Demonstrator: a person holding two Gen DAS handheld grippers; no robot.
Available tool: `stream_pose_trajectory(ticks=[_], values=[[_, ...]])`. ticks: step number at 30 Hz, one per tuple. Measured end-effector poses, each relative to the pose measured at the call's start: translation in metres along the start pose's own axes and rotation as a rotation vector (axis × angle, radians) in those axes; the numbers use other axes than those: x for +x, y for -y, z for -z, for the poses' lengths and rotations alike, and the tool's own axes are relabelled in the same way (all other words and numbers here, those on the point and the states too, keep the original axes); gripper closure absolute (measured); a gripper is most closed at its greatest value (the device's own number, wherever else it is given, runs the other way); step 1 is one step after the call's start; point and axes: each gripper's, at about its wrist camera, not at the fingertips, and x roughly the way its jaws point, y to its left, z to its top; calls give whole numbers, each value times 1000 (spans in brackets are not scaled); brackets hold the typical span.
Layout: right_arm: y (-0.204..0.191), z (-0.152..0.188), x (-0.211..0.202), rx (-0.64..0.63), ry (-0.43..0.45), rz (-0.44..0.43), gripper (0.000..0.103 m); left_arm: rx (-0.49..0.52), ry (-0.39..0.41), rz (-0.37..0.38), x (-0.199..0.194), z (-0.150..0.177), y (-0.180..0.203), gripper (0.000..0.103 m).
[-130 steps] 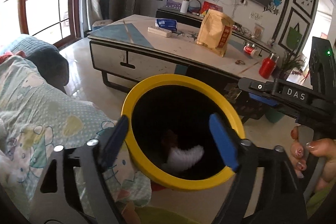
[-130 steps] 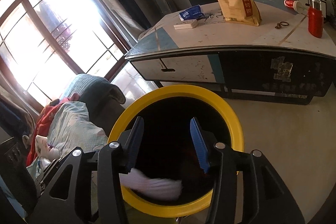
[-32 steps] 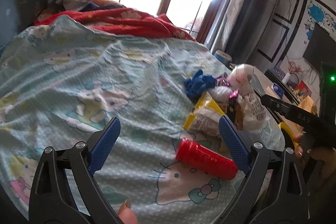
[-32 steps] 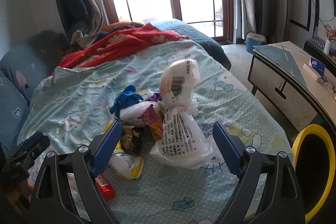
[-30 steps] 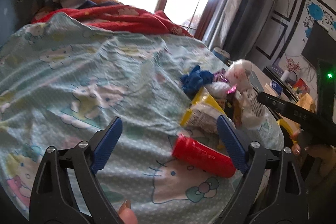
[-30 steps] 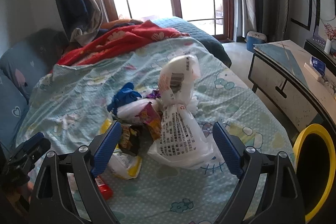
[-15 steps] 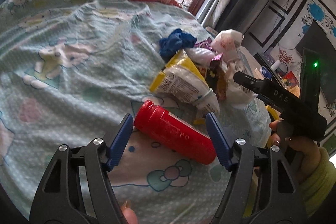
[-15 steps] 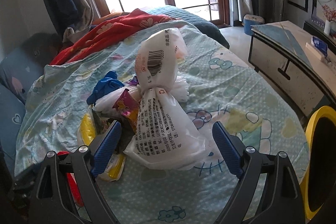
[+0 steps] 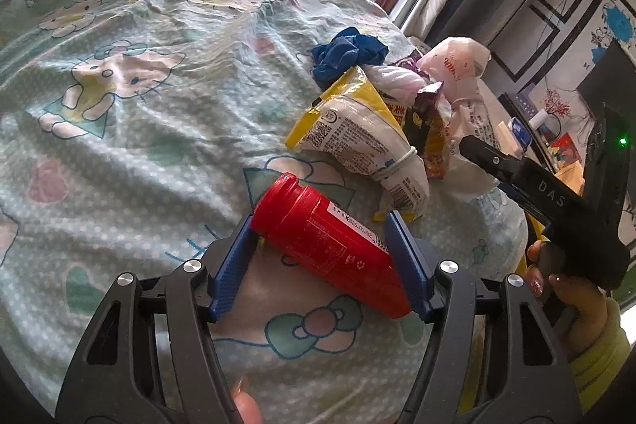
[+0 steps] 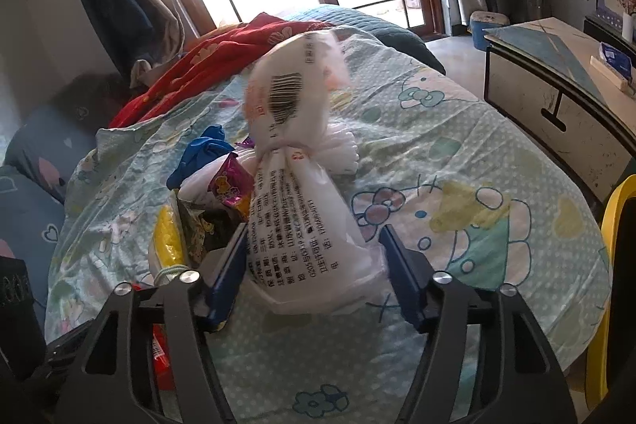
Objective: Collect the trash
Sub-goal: 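Grasp the red cylindrical can with the left tool while the right tool grasps the white printed bag, then carry the red can with the left tool while the right tool carries the white bag to the bin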
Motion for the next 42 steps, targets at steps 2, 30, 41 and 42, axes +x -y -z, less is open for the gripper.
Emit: stream_pose_trajectory(ticks=[2, 30, 41, 42], values=[[-1, 3, -2, -11, 5, 1, 44, 6, 2, -4, 1, 0, 0, 48], [-9, 20, -67, -62, 113, 25, 57, 59, 108, 162, -36, -6, 17, 75], [-14, 23, -87, -82, 135, 19, 58, 146, 185, 179, -60, -4, 43, 76], [-14, 23, -87, -82, 136, 20, 58, 151, 189, 182, -62, -4, 45, 77]])
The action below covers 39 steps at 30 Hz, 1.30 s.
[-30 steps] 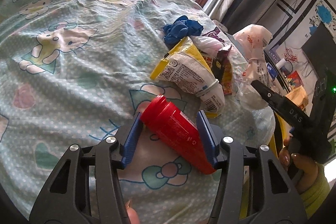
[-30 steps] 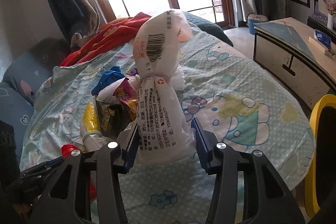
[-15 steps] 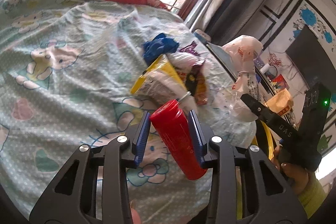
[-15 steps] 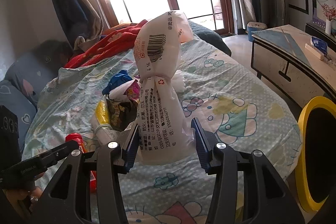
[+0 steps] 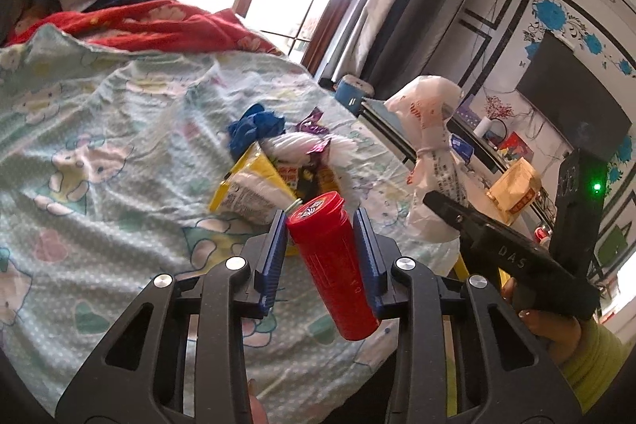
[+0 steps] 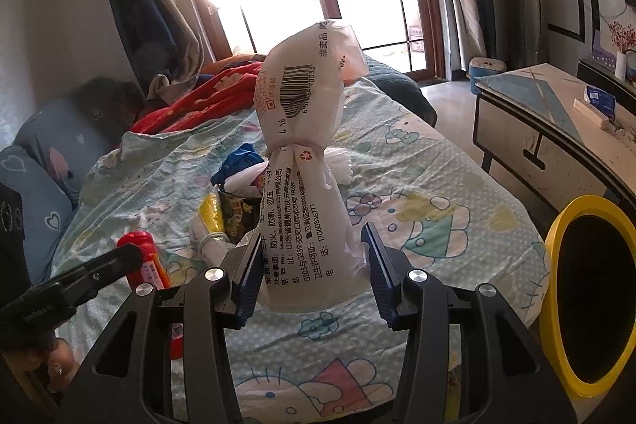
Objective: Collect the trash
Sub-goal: 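Carry the red can with the left tool while the right tool carries the white bag to the bin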
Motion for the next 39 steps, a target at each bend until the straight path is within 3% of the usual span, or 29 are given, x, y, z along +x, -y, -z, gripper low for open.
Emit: stream_pose_trajectory(ticks=[22, 39], values=[[22, 0, -43, 22, 56, 15, 58, 75, 93, 22, -15, -18, 44, 77], [85, 2, -73, 125, 98, 112, 58, 177, 95, 111, 14, -32, 103, 78]])
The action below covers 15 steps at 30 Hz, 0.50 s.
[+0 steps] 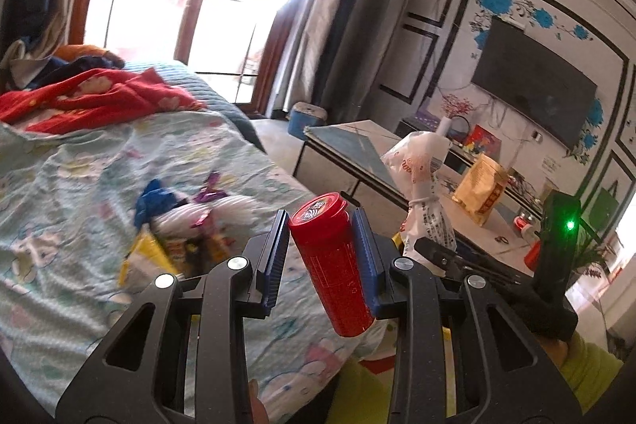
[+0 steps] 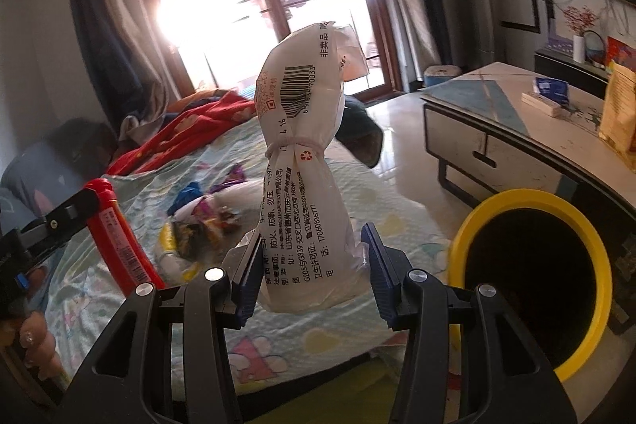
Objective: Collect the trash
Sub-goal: 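Carry the red can with the left tool while the right tool carries the white bag to the bin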
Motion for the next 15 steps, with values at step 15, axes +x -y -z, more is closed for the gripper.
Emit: stream_pose_trajectory(ticks=[15], values=[[85, -4, -28, 143, 58, 159, 58, 84, -56, 142, 64, -3, 69, 78]])
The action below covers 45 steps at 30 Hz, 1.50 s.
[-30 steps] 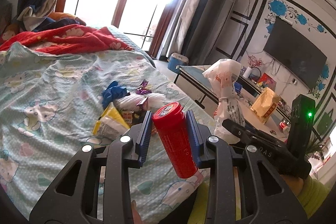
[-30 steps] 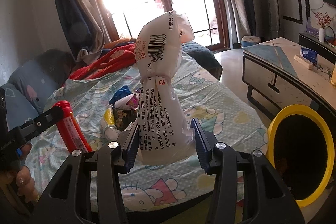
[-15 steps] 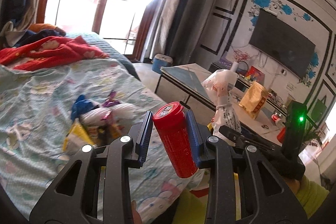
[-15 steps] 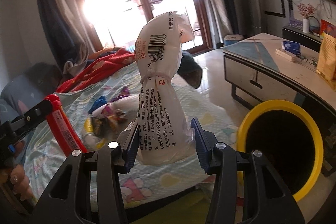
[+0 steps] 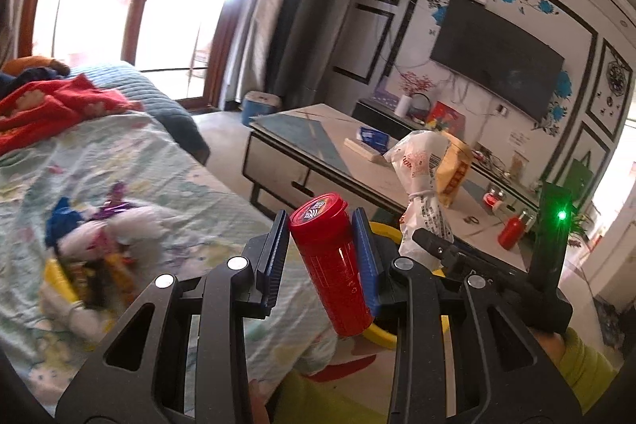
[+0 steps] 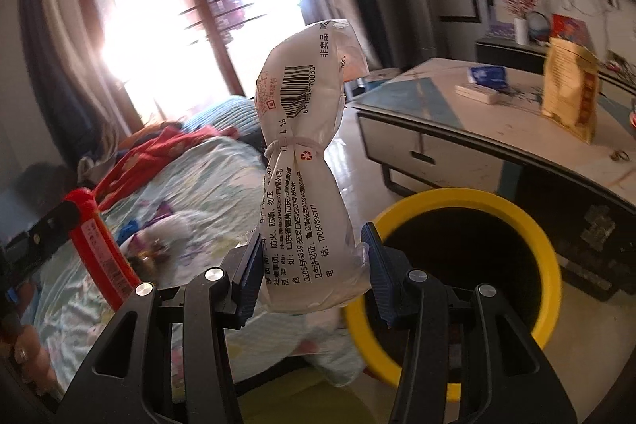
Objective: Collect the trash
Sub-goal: 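Carry the red can with the left tool while the right tool carries the white bag to the bin, then open the left tool over the bin while the right tool drops the white bag in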
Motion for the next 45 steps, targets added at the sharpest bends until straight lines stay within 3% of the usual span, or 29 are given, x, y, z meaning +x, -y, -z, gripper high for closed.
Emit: stream_pose_trajectory(ticks=[11, 24, 40, 45], values=[[71, 0, -11, 143, 21, 89, 58, 59, -50, 89, 57, 4, 41, 78], [134, 15, -5, 270, -31, 164, 58, 113, -173, 156, 124, 30, 68, 77], [156, 35, 18, 332, -126, 156, 48, 83, -318, 208, 176, 56, 59, 77], [161, 36, 18, 361, -128, 183, 43, 57, -338, 217, 177, 59, 55, 60]])
